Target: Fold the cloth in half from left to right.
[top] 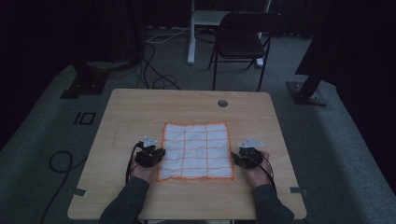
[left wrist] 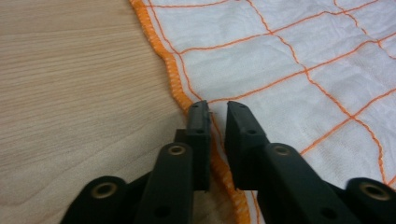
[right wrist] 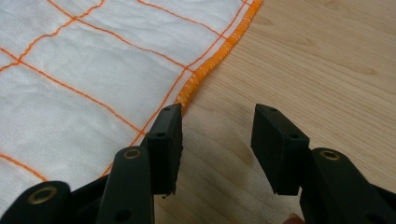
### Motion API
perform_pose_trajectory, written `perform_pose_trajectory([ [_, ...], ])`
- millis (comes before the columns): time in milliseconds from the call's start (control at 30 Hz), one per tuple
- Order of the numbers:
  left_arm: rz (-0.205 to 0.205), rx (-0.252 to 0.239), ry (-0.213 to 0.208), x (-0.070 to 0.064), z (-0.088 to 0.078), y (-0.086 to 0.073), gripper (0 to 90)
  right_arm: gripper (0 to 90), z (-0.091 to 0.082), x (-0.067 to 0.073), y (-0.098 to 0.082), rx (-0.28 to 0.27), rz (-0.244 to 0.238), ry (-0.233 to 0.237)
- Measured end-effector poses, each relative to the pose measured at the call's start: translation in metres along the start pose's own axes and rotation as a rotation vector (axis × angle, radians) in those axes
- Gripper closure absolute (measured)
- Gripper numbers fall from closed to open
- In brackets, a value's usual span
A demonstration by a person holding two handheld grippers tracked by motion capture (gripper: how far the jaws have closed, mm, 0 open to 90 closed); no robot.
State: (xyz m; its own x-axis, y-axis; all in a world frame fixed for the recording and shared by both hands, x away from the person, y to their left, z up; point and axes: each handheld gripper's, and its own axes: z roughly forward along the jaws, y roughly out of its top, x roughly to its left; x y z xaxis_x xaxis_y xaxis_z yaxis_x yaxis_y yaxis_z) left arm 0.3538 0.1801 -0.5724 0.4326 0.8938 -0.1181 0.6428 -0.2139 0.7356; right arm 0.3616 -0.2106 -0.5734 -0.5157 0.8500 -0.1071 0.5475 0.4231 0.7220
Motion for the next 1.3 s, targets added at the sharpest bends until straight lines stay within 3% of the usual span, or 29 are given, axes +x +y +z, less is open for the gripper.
perform_pose_trajectory([
  [267, 0.013, -0.011, 0.005, -0.002, -0.001, 0.002, 88.7, 53.0, 0.000, -0.001, -0.001, -0.004, 0.003, -0.002],
  [567, 0.015, -0.049, -0.019, -0.007, -0.007, 0.010, 88.9, 53.1, 0.000, 0.000, -0.001, -0.005, 0.003, -0.002],
  [1300, 0.112, -0.052, -0.104, -0.040, 0.002, 0.046, 89.2, 53.3, -0.003, -0.001, -0.002, -0.007, 0.003, -0.014],
])
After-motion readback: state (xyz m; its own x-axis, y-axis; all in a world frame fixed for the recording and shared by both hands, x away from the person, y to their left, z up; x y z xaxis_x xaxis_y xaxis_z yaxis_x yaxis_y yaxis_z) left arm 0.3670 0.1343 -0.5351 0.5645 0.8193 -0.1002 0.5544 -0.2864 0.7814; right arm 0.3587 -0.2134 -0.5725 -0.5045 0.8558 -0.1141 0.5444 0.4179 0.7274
